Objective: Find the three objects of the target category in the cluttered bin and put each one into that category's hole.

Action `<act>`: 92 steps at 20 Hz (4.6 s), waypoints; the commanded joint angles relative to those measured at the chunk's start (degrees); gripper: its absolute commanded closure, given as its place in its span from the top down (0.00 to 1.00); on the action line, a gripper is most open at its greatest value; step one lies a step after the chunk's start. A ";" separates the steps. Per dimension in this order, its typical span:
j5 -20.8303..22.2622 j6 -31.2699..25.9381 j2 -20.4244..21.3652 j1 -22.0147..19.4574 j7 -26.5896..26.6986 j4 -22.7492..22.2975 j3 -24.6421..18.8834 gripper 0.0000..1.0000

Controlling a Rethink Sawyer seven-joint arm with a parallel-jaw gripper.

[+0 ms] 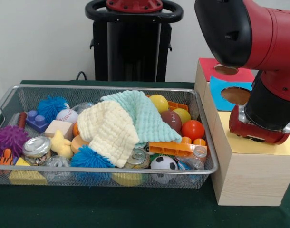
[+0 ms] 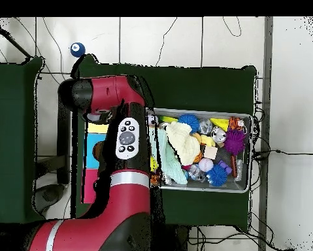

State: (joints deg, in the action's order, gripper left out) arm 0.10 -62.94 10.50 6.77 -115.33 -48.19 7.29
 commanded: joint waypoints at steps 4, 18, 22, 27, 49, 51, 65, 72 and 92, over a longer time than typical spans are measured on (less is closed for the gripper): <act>1.03 7.91 -2.48 -6.08 -0.20 -5.48 -4.81 0.00; 1.49 10.28 -1.40 -6.27 -2.63 -6.86 -4.59 0.00; 1.87 11.15 -1.08 -6.20 -2.62 -7.11 -4.36 0.00; 0.90 7.93 -0.66 -5.98 -4.00 -5.31 -4.05 0.00; -4.34 -4.43 2.31 -6.40 -4.31 1.44 -6.92 0.00; -4.32 -6.03 2.71 -6.39 -4.29 2.25 -6.70 0.00; -5.30 -10.78 5.61 -6.80 -2.14 3.10 -8.13 0.00; -5.14 -11.80 4.79 -6.93 -1.98 4.78 -8.21 0.00; -3.46 -20.87 8.01 -7.37 0.70 6.26 -6.42 0.00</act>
State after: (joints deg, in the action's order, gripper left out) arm -4.29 -79.29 15.94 1.90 -115.34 -38.98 2.78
